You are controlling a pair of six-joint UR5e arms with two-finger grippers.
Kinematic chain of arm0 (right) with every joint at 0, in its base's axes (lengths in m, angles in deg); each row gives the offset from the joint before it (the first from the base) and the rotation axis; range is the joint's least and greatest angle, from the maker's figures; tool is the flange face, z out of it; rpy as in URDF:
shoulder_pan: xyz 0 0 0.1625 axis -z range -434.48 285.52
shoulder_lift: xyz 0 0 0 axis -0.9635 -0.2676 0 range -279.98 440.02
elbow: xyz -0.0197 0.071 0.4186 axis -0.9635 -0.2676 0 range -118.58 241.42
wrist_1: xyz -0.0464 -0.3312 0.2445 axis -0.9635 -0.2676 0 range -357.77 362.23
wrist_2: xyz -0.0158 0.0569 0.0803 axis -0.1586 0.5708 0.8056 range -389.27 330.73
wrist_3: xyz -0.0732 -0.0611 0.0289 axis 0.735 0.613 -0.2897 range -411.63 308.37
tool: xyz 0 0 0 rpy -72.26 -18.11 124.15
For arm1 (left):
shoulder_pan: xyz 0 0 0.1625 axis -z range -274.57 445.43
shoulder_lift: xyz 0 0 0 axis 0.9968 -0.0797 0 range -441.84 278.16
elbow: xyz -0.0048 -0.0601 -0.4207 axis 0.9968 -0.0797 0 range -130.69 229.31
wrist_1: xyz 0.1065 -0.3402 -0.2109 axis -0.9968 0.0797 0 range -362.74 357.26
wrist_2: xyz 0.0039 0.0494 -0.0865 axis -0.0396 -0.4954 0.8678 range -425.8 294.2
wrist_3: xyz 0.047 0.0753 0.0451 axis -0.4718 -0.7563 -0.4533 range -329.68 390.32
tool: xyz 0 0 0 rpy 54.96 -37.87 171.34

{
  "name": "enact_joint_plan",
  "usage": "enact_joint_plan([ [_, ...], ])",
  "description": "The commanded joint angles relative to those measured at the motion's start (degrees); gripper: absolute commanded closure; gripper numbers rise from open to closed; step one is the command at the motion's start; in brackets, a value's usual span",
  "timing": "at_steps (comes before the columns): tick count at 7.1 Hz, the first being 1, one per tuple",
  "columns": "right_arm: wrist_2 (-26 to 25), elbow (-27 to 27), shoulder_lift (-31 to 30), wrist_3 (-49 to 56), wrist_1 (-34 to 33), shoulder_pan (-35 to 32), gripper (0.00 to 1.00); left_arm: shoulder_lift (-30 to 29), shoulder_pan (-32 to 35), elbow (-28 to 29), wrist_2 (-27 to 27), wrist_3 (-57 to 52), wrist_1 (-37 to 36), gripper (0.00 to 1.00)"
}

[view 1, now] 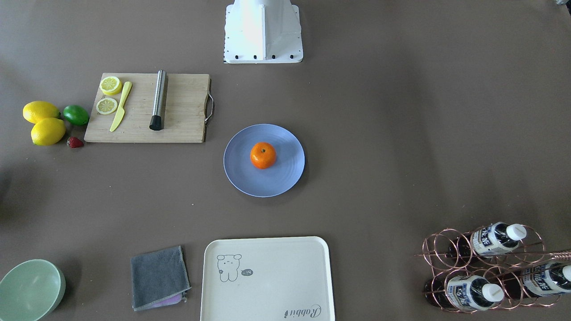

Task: Pick orange to plate

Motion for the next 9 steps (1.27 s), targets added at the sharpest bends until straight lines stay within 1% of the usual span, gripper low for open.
enact_joint_plan([
  [1,0.16,-0.22,-3.01,0.02,0.07,-1.77,0.00,-0.03,0.02,0.00,0.03,0.00,0.29,0.00],
  [7,0.25,-0.31,-3.89,-0.69,-0.02,-1.77,0.00,-0.21,-0.25,0.27,-0.14,0.27,0.47,0.00],
  [8,0.25,-0.14,-4.24,-0.69,-0.02,-1.77,0.00,-0.21,-0.25,0.18,-1.62,0.18,0.47,0.00],
  [9,0.25,-0.14,-4.24,-0.69,-0.02,-1.77,0.00,-0.30,-0.25,0.18,-1.73,0.18,0.47,0.00],
])
